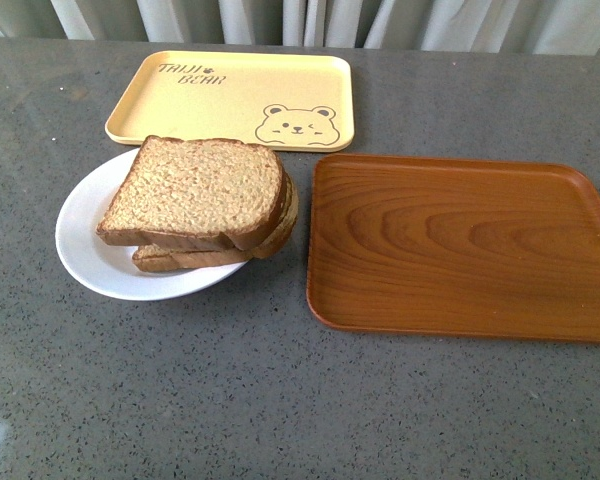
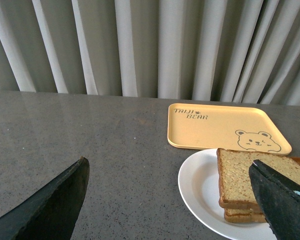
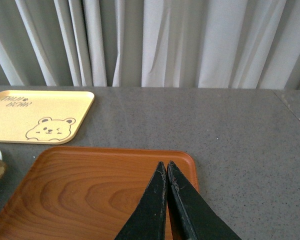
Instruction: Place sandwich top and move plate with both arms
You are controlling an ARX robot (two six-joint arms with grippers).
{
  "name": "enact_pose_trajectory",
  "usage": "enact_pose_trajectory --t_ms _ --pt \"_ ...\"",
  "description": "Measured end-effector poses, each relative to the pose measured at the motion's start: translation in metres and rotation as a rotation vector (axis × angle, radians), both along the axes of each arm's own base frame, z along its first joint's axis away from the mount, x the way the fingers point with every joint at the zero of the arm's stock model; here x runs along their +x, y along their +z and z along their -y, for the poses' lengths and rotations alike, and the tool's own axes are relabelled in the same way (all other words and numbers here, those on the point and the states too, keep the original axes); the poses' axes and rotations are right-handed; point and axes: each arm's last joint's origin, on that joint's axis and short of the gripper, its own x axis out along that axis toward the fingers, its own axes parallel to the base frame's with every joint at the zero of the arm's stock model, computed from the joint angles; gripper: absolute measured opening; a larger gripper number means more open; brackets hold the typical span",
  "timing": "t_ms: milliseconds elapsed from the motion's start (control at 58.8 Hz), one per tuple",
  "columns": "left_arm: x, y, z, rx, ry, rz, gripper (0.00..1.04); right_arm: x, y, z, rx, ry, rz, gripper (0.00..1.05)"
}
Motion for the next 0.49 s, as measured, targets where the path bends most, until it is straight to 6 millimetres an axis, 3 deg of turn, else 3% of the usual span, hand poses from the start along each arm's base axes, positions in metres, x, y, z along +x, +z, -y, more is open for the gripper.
enact_pose_trajectory --t_ms 153,494 --pt "0.000 0.000 0.000 0.000 0.000 0.000 0.96 -0.008 0.005 0.012 0.001 -0.005 0.014 0.02" --pt "0.000 0.000 0.000 0.000 0.000 0.000 0.96 -0.022 0.009 0.013 0.001 -0.003 0.029 0.02"
